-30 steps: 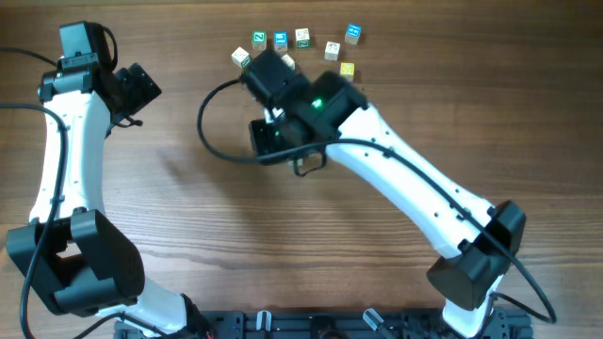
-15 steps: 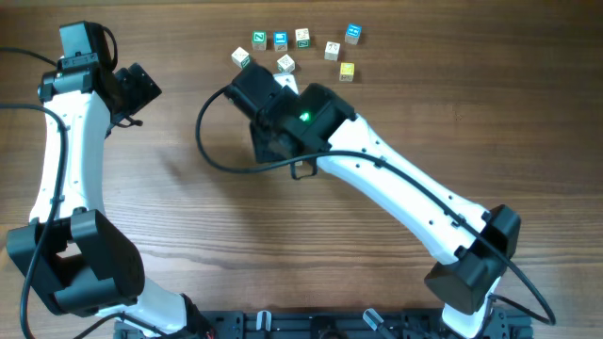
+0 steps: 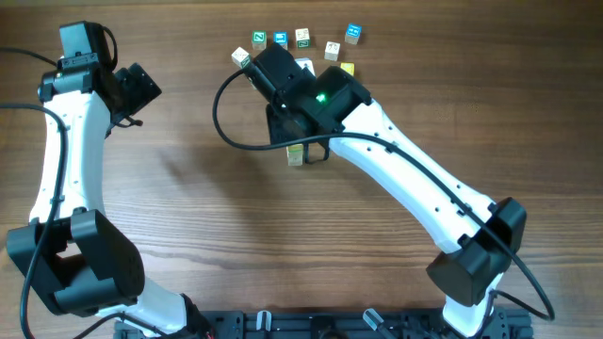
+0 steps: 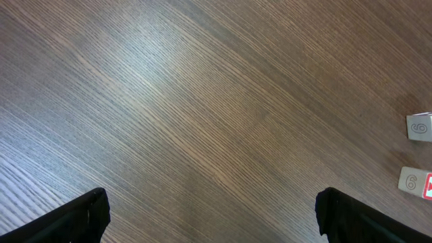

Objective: Form a tower
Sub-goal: 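Lower the yellow C block onto the airplane block top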

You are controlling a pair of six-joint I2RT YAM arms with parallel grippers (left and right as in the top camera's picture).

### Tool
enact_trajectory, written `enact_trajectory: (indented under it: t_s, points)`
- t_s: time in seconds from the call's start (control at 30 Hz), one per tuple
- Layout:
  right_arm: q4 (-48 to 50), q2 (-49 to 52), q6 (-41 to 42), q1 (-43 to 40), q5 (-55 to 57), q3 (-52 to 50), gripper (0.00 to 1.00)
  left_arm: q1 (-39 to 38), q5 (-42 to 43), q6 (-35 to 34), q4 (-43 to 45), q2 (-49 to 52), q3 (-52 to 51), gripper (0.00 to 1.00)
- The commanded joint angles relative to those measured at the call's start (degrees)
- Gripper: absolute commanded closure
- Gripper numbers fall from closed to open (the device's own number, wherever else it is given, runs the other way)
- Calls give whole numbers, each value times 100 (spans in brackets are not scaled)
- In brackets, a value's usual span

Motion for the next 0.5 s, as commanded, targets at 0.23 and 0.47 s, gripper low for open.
enact_trajectory:
  t_s: [0.23,0.47]
  points:
    - [256,299,-170,-162,-46,81,82,15,-55,63,9,-107,74,0]
    - [345,302,-170,-240,-46,-39,82,15,-55,63,11,-107,74,0]
